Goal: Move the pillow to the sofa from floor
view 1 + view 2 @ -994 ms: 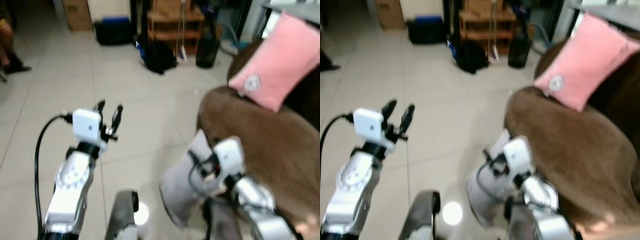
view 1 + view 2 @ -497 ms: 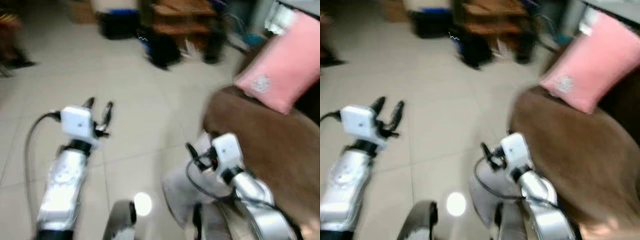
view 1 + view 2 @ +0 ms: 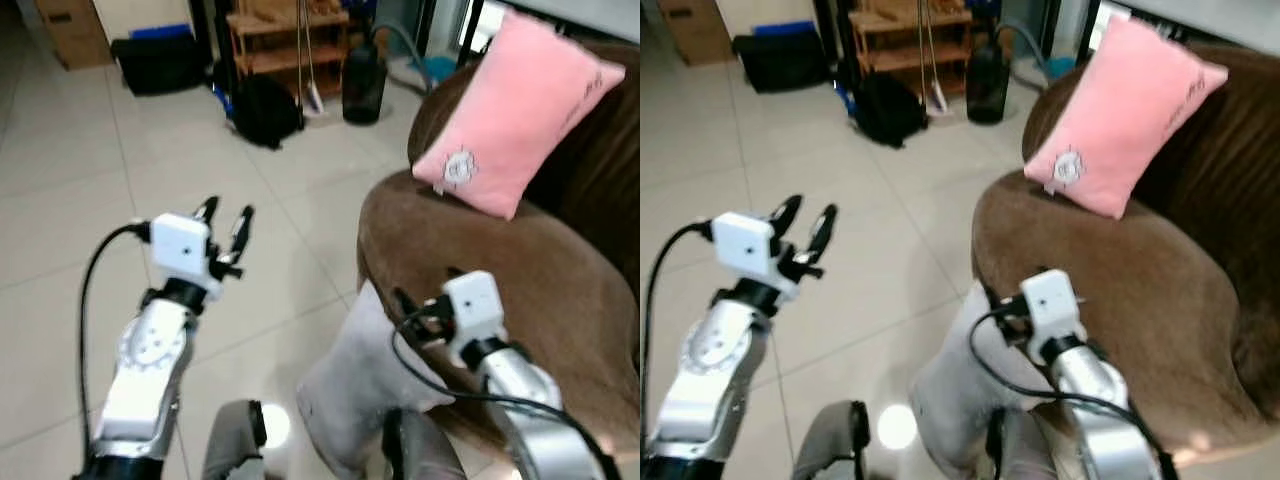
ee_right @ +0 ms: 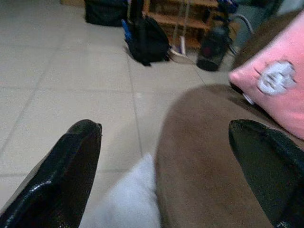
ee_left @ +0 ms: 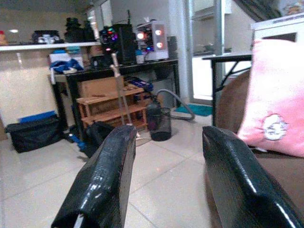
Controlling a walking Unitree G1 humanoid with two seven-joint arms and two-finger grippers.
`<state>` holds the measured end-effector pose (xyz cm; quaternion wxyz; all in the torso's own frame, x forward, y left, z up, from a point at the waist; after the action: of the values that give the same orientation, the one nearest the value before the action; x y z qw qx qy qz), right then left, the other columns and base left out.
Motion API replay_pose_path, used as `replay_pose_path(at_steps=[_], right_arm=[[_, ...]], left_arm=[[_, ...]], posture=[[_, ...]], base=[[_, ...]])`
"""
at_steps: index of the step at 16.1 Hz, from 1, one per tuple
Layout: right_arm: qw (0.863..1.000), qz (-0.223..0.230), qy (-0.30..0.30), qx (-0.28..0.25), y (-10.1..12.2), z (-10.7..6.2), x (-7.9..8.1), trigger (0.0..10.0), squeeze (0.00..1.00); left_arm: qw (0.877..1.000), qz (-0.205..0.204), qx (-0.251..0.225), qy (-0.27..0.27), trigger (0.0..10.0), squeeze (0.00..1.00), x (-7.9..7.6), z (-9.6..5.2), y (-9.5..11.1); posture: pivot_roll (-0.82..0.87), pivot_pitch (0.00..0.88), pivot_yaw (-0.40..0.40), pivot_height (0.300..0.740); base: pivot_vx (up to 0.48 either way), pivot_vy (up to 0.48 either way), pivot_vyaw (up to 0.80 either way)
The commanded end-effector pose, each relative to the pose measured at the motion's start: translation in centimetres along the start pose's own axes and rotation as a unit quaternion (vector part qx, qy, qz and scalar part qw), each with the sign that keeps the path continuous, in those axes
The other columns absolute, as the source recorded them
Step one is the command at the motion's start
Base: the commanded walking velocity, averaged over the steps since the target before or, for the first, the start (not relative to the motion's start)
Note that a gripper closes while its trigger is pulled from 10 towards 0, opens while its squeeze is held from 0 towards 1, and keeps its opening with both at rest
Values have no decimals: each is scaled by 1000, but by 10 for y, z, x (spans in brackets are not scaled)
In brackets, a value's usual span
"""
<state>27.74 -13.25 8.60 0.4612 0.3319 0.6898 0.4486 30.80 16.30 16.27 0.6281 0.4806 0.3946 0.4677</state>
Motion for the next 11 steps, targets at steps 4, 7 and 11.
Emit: replay_pose_path(at_steps=[4, 7, 11], right_arm=[[999, -2, 28, 42, -16, 9, 3, 10000, 0], [995, 3, 29, 93, -45, 27, 6, 10000, 1000], [991, 33, 23, 132, -66, 50, 14, 10000, 1000]], left_arm=[[999, -1, 48, -16, 10000, 0, 2, -5, -19], [996, 33, 78, -29, 10000, 0, 10, -10, -30], [993, 48, 103, -45, 10000, 0, 13, -15, -38]], posture=[[-61, 0, 30, 585], [-41, 16, 28, 585], [-14, 76, 24, 585]], base=[[0, 0, 0], [0, 0, 0], [0, 0, 0]])
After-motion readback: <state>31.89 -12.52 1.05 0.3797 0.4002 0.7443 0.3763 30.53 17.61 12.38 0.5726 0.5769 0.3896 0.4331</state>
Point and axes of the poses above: a point about 5 cm out from each wrist's last joint towards the gripper, its own z axis pointing out of the wrist towards the gripper, its own y axis along the axis of the wrist's last joint, x = y × z, the point moved 4 cm from there along z, pointing out of the wrist towards the gripper, and after that the axes turned 11 degrees about -z, right-handed, at the moved point
